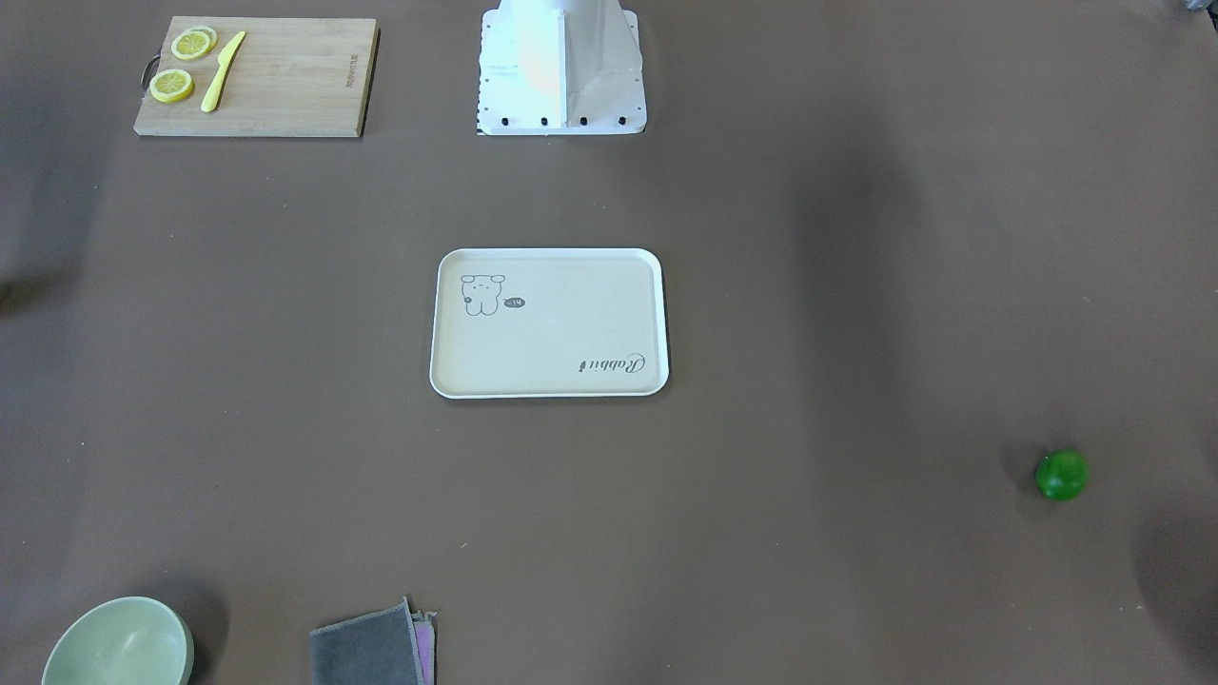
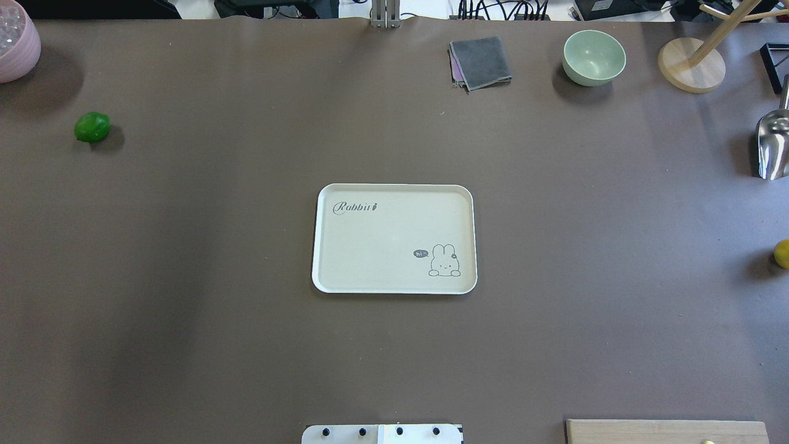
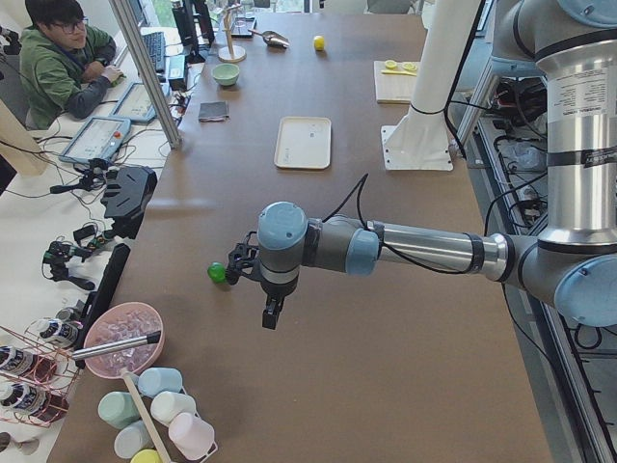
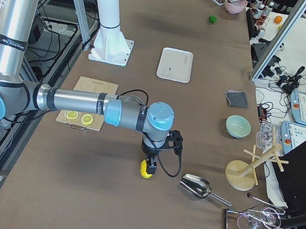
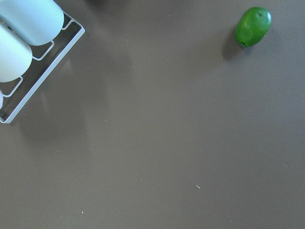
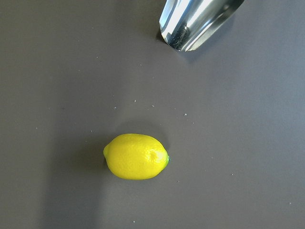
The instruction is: Place all lemons on tray
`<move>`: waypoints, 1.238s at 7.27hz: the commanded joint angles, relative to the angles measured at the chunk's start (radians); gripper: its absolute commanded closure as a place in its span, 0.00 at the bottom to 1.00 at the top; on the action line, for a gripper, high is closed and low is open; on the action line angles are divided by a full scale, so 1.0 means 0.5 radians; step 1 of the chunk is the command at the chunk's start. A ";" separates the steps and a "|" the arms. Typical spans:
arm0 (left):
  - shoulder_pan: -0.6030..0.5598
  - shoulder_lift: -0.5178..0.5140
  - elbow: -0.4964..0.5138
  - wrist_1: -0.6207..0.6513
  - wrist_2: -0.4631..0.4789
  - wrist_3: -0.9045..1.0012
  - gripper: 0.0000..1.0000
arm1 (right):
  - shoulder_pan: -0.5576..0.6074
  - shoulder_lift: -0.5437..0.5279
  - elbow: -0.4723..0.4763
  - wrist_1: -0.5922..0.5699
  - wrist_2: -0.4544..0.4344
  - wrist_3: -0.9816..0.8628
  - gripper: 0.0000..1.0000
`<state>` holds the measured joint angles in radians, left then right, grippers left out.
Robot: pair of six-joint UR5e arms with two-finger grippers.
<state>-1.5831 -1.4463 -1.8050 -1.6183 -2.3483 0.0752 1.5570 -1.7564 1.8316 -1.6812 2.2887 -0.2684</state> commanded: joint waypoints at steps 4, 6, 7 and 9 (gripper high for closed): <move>0.003 0.036 -0.072 0.000 0.012 0.006 0.01 | 0.000 0.000 0.000 0.000 0.012 -0.003 0.00; 0.012 -0.010 -0.111 -0.003 -0.003 -0.018 0.01 | 0.000 0.000 -0.003 0.000 0.012 -0.003 0.00; 0.009 -0.040 -0.114 -0.006 -0.003 -0.018 0.01 | 0.000 0.000 -0.006 0.000 0.015 -0.003 0.00; 0.009 -0.172 -0.102 -0.018 -0.007 -0.015 0.01 | 0.000 0.003 -0.003 0.018 0.015 -0.009 0.00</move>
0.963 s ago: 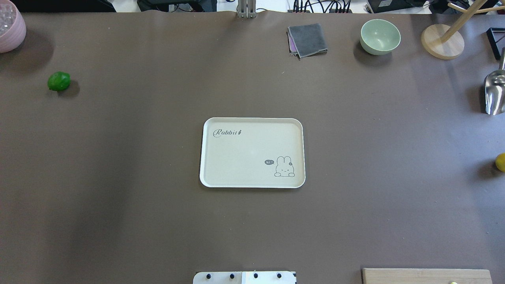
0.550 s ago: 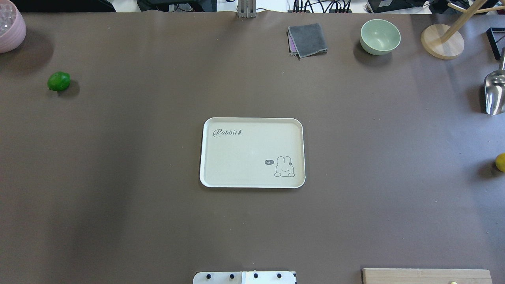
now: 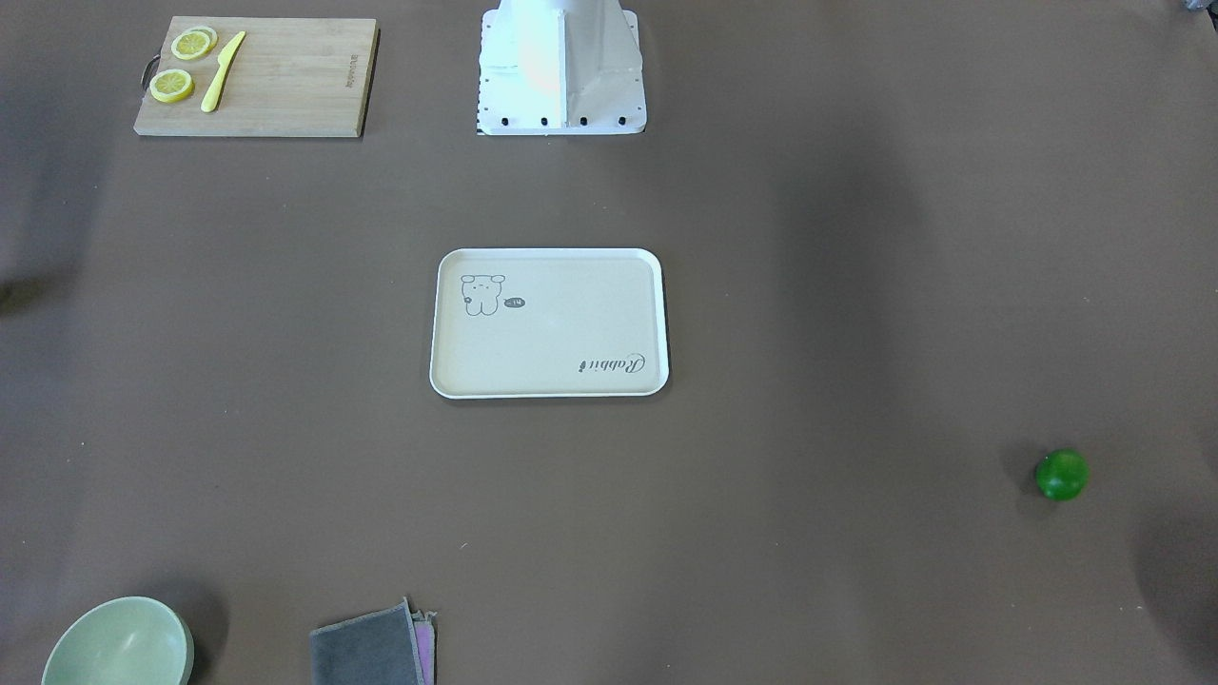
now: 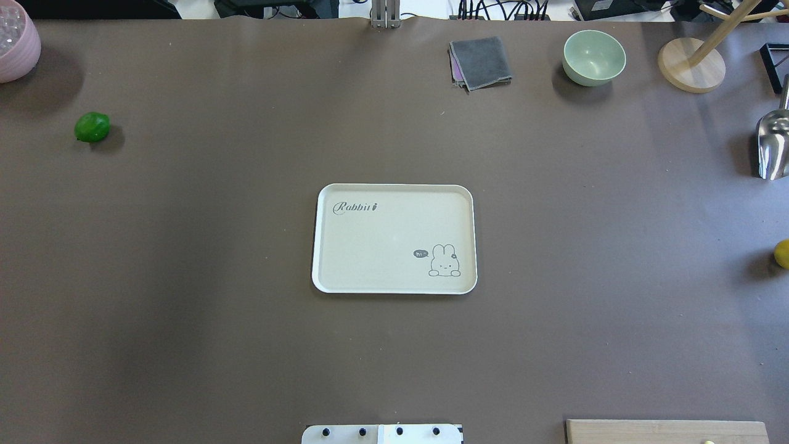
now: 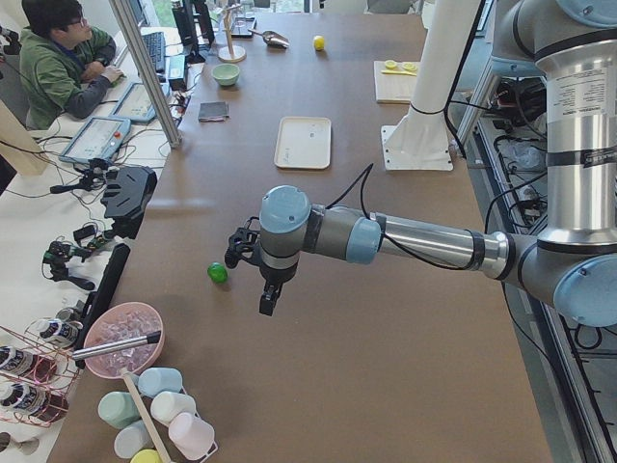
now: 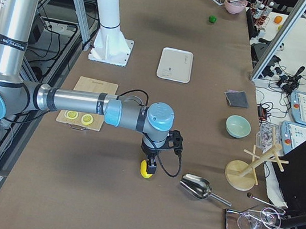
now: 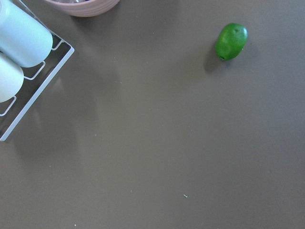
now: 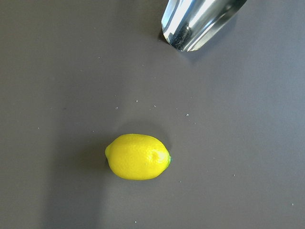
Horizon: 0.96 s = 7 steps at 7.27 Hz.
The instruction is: Place all lemons on tray
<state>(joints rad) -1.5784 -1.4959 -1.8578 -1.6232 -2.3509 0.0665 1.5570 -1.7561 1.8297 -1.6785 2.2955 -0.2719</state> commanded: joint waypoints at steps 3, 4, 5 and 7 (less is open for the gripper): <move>0.000 -0.125 0.116 -0.477 0.011 -0.010 0.01 | 0.015 0.009 0.025 0.150 0.023 0.007 0.00; 0.003 -0.150 0.114 -0.493 -0.004 -0.007 0.01 | 0.015 0.009 0.025 0.236 0.026 0.013 0.00; 0.006 -0.165 0.086 -0.493 -0.004 -0.059 0.01 | 0.034 0.021 0.028 0.316 0.023 0.010 0.00; 0.027 -0.196 0.123 -0.560 -0.008 -0.050 0.01 | 0.052 0.027 0.031 0.375 0.020 0.068 0.00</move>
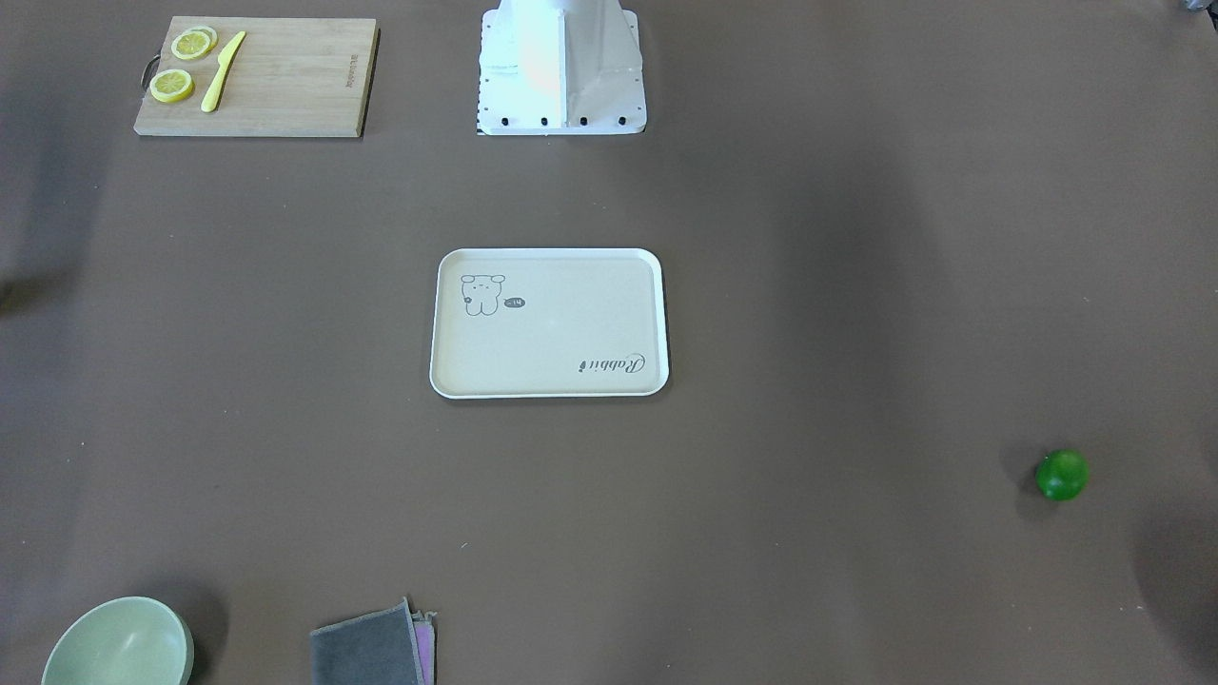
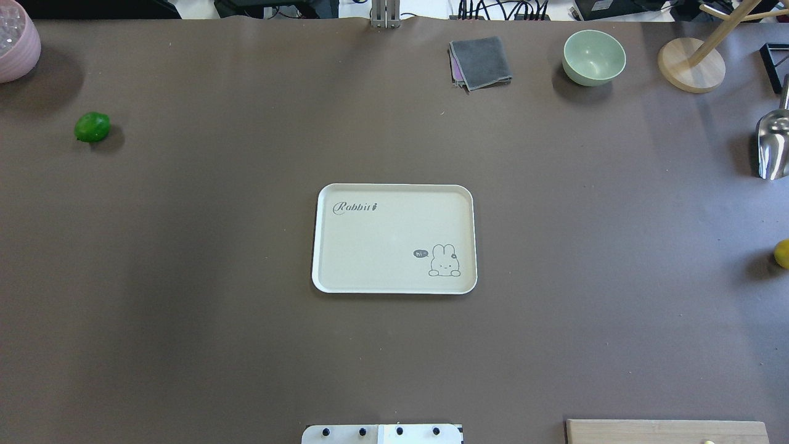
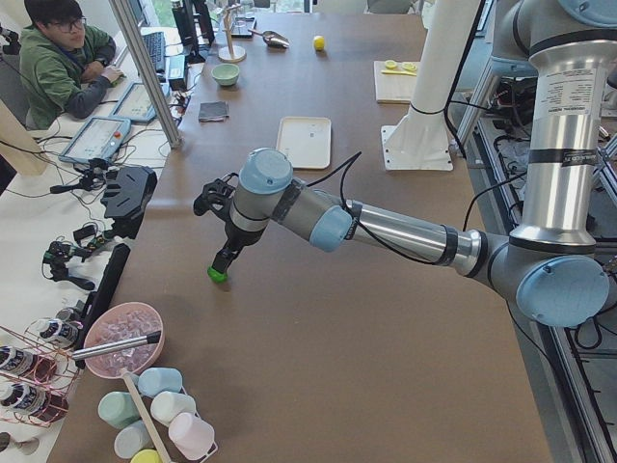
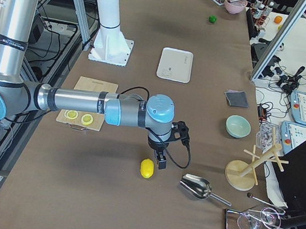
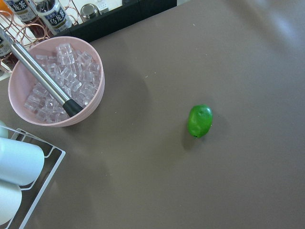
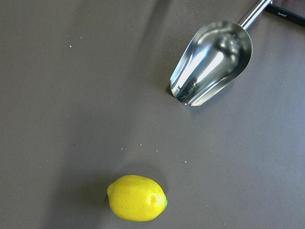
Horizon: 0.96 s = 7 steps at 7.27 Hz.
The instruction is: Place all lemons on tray
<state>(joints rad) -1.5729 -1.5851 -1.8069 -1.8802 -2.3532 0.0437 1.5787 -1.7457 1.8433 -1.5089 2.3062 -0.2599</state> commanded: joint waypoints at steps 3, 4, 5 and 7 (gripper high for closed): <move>0.181 -0.078 0.125 -0.209 0.009 -0.008 0.01 | -0.013 0.012 0.001 0.253 0.005 0.561 0.00; 0.310 -0.139 0.223 -0.258 0.018 -0.005 0.02 | -0.037 0.012 0.001 0.284 0.002 0.645 0.00; 0.363 -0.180 0.376 -0.395 0.064 0.002 0.02 | -0.101 0.018 0.001 0.287 -0.010 0.694 0.00; 0.412 -0.289 0.679 -0.605 0.193 0.002 0.01 | -0.254 0.031 0.001 0.388 -0.032 0.941 0.00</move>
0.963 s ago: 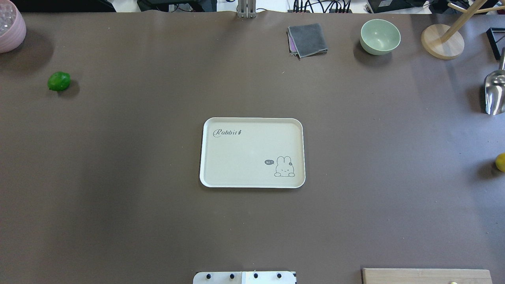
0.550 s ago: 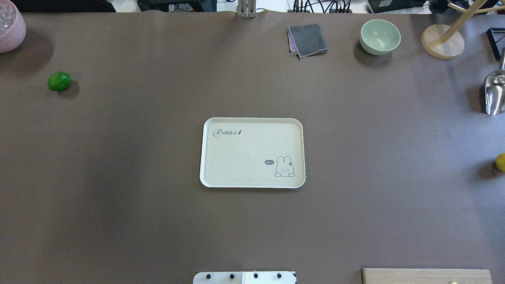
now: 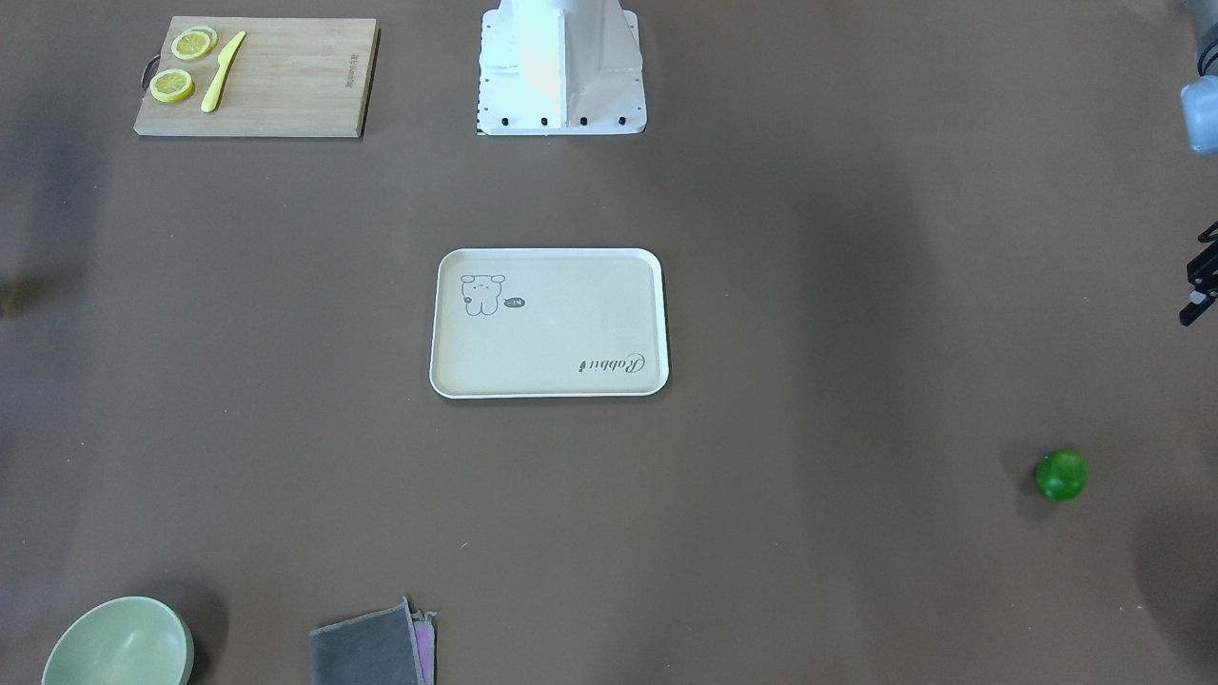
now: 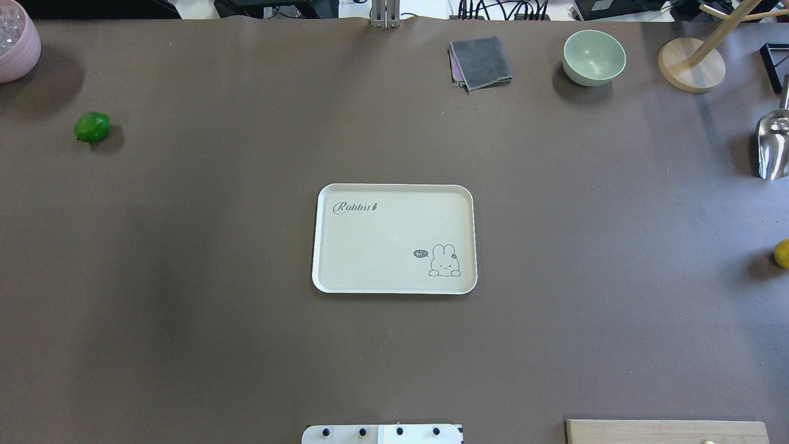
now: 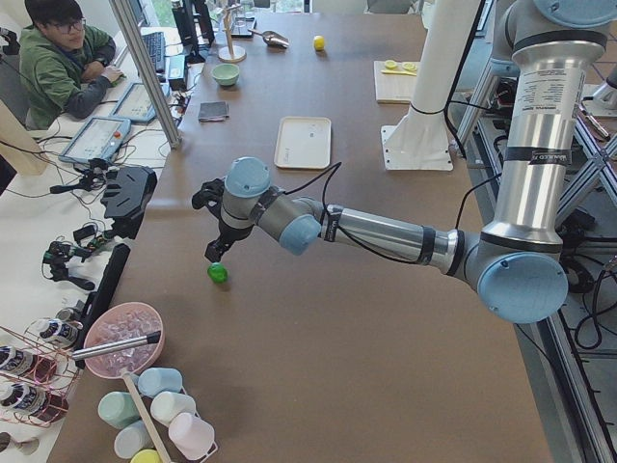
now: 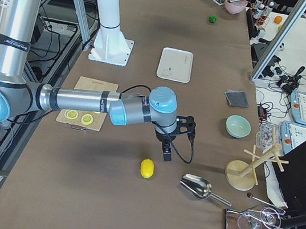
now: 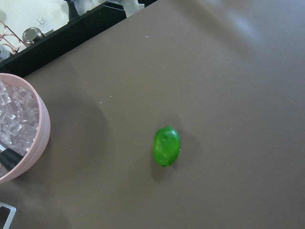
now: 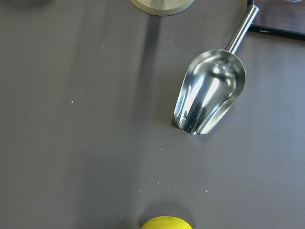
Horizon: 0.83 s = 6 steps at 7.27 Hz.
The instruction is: Place all lemons on tray
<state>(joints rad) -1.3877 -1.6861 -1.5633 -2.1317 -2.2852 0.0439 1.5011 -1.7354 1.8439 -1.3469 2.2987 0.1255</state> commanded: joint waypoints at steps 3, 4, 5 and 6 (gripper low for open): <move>0.170 -0.208 0.399 -0.121 0.067 -0.011 0.01 | -0.363 0.029 -0.003 0.202 -0.185 0.567 0.00; 0.256 -0.260 0.457 -0.136 0.161 -0.008 0.01 | -0.391 0.032 -0.006 0.239 -0.204 0.595 0.00; 0.354 -0.342 0.579 -0.215 0.323 -0.017 0.01 | -0.397 0.032 -0.009 0.240 -0.204 0.596 0.00; 0.367 -0.455 0.726 -0.219 0.352 -0.020 0.01 | -0.404 0.032 -0.009 0.240 -0.204 0.596 0.00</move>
<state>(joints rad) -1.2320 -1.8542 -1.2797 -2.2254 -2.1528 0.0364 1.3066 -1.7203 1.8400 -1.2303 2.1995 0.4184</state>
